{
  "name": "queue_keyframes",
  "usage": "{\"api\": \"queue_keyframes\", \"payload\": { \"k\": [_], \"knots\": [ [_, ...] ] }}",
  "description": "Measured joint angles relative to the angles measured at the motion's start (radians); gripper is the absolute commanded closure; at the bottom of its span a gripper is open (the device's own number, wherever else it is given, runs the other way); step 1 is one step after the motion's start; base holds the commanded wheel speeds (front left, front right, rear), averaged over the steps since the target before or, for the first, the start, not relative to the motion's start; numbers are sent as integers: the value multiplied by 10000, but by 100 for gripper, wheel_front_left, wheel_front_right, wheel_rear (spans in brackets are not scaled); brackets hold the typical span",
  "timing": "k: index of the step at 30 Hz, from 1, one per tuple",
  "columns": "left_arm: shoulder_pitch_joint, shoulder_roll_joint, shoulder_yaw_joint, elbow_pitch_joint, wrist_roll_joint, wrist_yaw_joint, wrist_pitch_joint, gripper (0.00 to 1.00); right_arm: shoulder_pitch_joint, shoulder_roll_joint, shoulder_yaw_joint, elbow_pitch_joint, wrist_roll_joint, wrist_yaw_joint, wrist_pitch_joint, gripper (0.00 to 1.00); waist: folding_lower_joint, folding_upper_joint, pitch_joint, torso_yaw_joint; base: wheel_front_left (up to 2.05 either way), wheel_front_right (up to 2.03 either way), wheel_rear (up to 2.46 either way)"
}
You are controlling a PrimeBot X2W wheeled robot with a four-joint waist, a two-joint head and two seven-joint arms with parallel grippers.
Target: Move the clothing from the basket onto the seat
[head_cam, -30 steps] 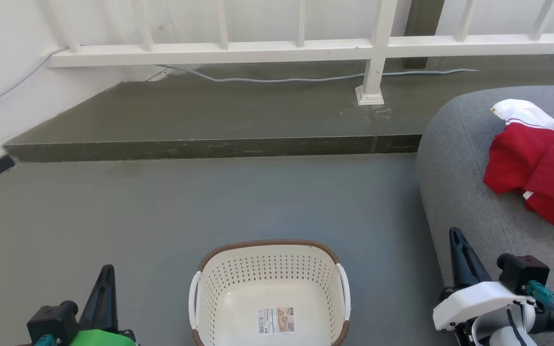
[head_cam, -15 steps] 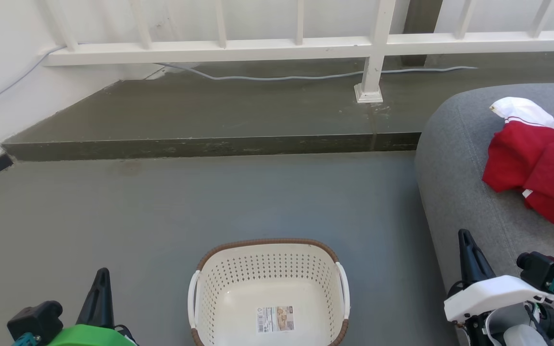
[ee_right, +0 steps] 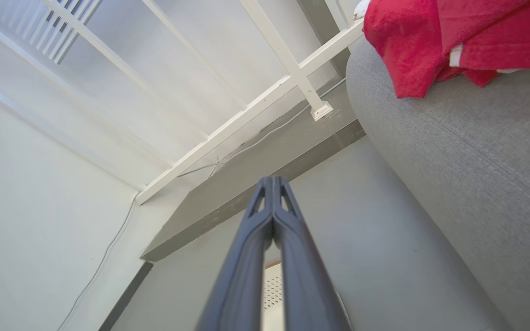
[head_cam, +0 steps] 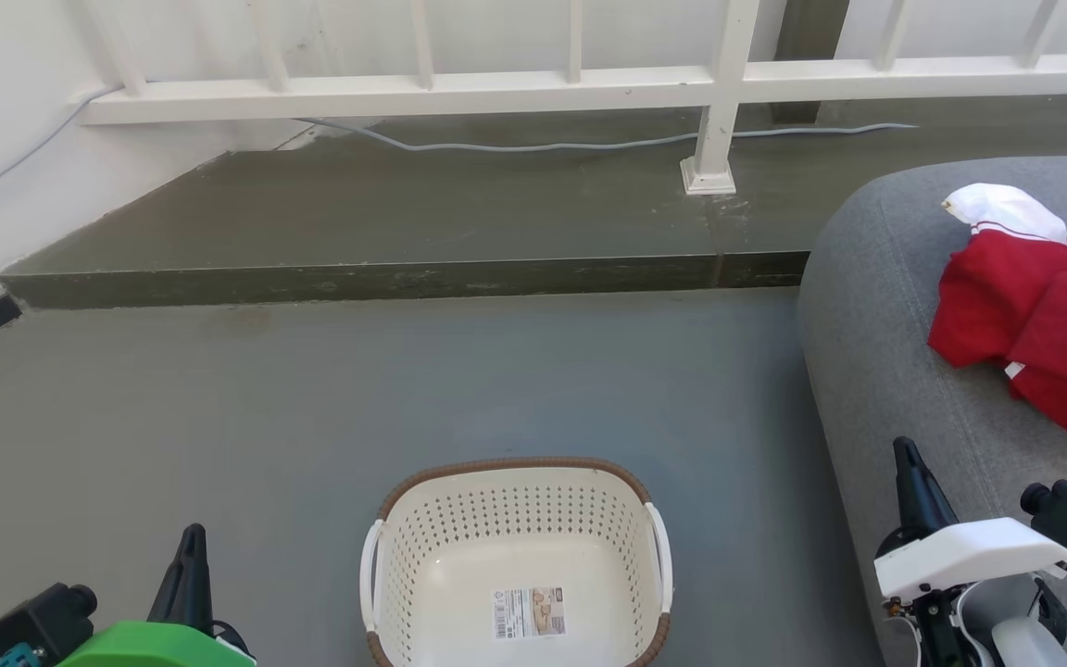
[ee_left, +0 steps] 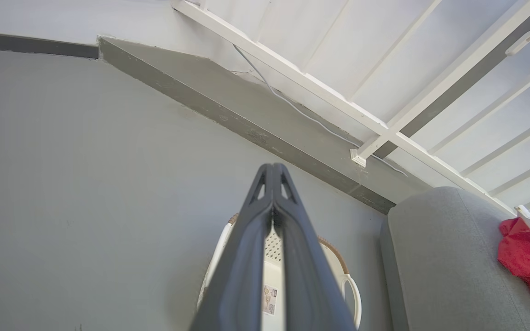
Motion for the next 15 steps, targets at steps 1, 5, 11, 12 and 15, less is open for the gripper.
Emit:
{"api": "queue_keyframes", "payload": {
  "k": [1,5,11,12,15],
  "knots": [
    [-10,-6,19,17,-136,-61,25,100,-15,10,-29,4,127,56,23,100,0,0,3,-2,0,0,0],
    [-63,-40,92,73,-548,-151,155,100,-96,31,-169,40,639,121,199,100,0,0,17,-11,0,0,0],
    [-251,-94,309,151,-1277,-247,336,100,-189,46,-349,92,1390,242,374,100,0,0,36,-23,0,0,0],
    [-258,-107,334,186,-1404,-291,382,100,-193,52,-376,104,1503,245,439,100,0,0,39,-25,0,0,0],
    [-295,-186,391,295,-1657,-382,472,100,-232,65,-485,138,1906,343,548,100,0,0,49,-31,0,0,0]
  ]
}}
